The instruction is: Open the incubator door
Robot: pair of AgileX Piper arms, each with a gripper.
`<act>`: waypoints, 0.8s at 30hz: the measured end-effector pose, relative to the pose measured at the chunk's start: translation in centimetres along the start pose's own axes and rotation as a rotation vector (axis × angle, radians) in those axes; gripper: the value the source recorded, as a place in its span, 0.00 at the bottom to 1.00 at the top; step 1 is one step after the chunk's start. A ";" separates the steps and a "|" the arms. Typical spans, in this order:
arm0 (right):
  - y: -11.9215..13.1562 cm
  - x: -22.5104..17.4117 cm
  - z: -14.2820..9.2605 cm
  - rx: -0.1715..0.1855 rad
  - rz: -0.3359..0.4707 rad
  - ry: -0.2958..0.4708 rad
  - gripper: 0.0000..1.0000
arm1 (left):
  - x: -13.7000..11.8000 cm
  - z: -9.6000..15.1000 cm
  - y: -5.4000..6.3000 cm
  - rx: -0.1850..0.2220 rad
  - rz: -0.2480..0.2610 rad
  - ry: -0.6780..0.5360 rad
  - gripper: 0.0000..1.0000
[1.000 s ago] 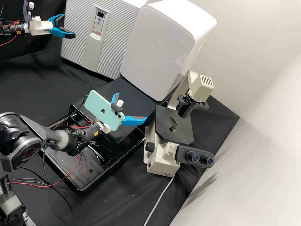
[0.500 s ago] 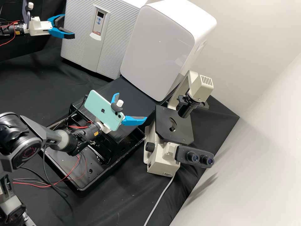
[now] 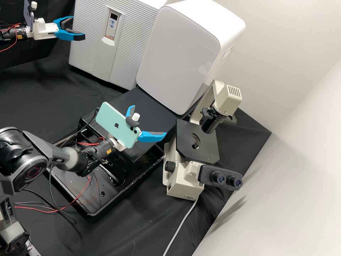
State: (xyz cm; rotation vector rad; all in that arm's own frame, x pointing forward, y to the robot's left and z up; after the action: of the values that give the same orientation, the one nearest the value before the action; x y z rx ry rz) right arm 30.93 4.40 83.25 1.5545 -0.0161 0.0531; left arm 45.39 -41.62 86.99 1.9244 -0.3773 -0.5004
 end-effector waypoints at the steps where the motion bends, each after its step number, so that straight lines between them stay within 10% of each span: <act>1: 0.0 0.0 0.0 0.000 0.000 0.000 1.00 | 0.0 0.0 0.0 -0.001 0.002 0.001 0.00; 24: 0.0 0.0 0.0 0.000 0.000 0.000 1.00 | -0.7 0.3 -0.1 -0.019 0.021 0.086 0.00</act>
State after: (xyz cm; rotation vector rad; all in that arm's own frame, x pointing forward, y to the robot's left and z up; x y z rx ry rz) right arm 30.93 4.40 83.25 1.5545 -0.0161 0.0531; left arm 44.64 -41.43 86.91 1.9147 -0.3357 -0.4048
